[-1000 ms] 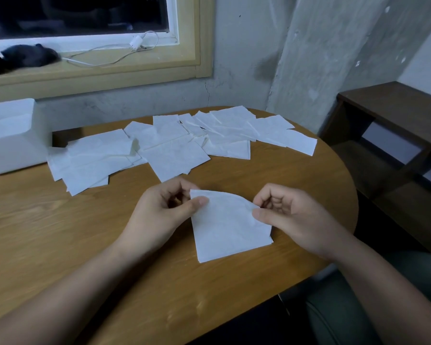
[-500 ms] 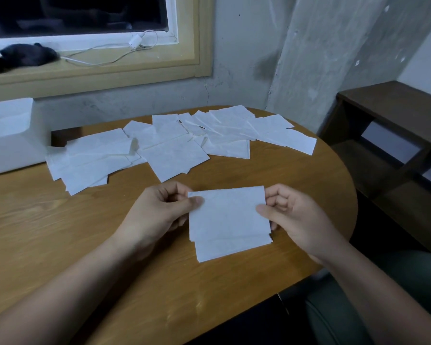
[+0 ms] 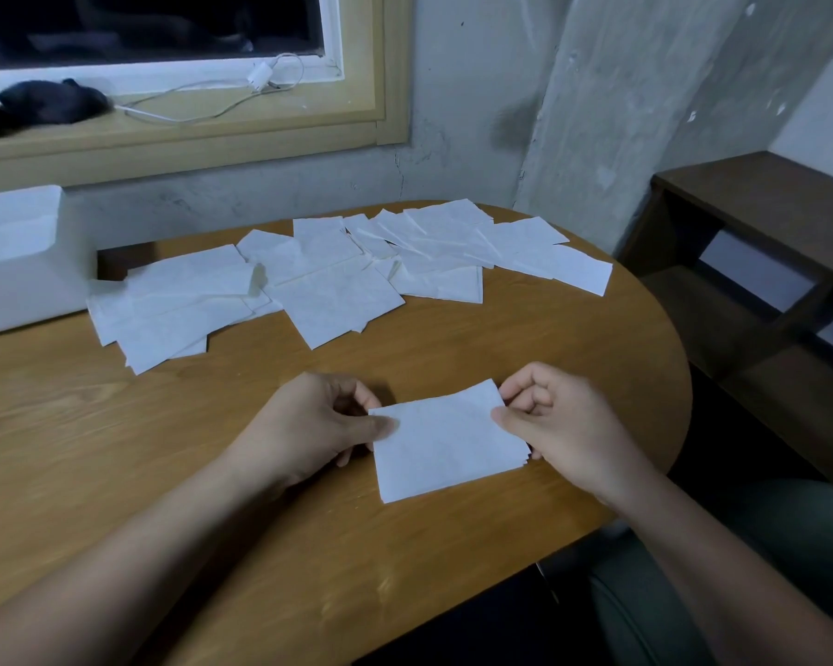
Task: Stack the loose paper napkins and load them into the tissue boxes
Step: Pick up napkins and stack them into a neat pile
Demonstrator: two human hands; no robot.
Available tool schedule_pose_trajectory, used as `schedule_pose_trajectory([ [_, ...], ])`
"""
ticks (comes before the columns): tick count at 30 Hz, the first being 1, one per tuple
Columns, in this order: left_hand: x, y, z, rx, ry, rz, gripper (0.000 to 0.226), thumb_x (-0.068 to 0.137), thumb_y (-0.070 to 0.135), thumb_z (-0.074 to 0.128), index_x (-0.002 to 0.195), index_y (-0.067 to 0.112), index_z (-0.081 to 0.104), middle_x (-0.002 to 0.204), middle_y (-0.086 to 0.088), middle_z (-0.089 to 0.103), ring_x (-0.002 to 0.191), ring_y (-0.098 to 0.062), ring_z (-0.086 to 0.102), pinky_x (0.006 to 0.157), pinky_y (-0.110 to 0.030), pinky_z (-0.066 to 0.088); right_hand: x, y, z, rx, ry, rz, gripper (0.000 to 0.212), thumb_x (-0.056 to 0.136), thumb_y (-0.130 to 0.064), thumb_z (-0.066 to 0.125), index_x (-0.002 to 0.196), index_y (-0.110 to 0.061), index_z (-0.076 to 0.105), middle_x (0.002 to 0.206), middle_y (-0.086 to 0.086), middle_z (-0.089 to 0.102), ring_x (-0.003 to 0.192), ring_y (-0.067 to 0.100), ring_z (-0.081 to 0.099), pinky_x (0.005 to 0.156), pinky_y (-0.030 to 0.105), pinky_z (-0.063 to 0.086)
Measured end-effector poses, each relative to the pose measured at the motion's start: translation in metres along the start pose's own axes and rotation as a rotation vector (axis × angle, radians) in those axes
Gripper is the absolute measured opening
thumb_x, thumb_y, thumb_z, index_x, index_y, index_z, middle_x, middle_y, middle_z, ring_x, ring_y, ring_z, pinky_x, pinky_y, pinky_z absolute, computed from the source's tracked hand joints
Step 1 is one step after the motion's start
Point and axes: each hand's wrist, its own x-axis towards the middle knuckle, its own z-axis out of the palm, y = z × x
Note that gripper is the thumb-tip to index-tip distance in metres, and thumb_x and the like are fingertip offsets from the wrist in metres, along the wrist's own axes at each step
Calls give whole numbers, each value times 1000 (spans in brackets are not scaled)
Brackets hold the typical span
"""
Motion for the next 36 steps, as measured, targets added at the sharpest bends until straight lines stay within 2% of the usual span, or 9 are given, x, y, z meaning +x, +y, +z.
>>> schedule_pose_trajectory([
  [5,0,0,-1,69,6,6,20,90,32,87,89,18,74,75,1,78,52,-12,56,53,-21,43,0,2,3,-84,21,-33,17,92,-23,83,100,-30,69,81,-9,76,69,10,72,60,22,56],
  [9,1,-2,-2,154,23,20,23,88,37,88,90,21,70,72,-2,76,50,-11,58,50,-24,45,0,0,5,-150,44,-69,20,91,-22,84,101,-30,68,77,-15,73,70,3,70,62,14,52],
  [14,3,-4,-3,181,52,42,31,83,37,92,91,24,66,76,1,76,50,-10,61,54,-29,50,3,-3,0,-256,33,-93,26,90,-29,85,106,-33,65,78,-11,71,72,2,68,63,16,53],
  [17,2,-6,-1,170,134,126,35,81,37,94,90,26,62,78,5,75,57,-6,63,57,-22,48,20,0,-11,-333,70,-124,20,93,-32,82,106,-32,67,89,-13,68,79,2,66,66,15,52],
  [19,1,-8,0,178,227,234,30,86,35,89,88,26,61,77,8,73,70,-9,64,63,-16,46,42,9,-20,-399,123,-170,20,96,-34,77,113,-29,68,107,-14,65,94,3,65,75,14,50],
  [22,2,-12,4,160,262,308,23,93,33,83,90,27,60,76,8,73,76,-12,66,67,-18,47,81,27,-33,-554,186,-163,38,101,-41,69,136,-26,62,138,-5,57,126,16,57,103,35,54],
  [25,5,-16,7,182,258,340,20,94,30,81,92,30,61,78,11,73,79,-14,68,71,-25,51,113,37,-42,-710,222,-127,56,105,-51,58,153,-22,51,156,3,49,145,26,46,120,49,40],
  [31,7,-19,5,194,261,363,15,96,29,79,94,31,64,80,12,74,78,-12,68,68,-20,49,146,45,-55,-812,181,56,81,105,-72,35,165,-18,33,170,10,36,157,32,34,126,57,27],
  [36,7,-20,7,200,253,371,15,96,28,78,95,32,64,80,10,75,78,-15,68,71,-23,50,132,47,-53,-887,286,-27,60,109,-57,43,150,-14,53,148,12,56,139,31,49,115,51,39],
])
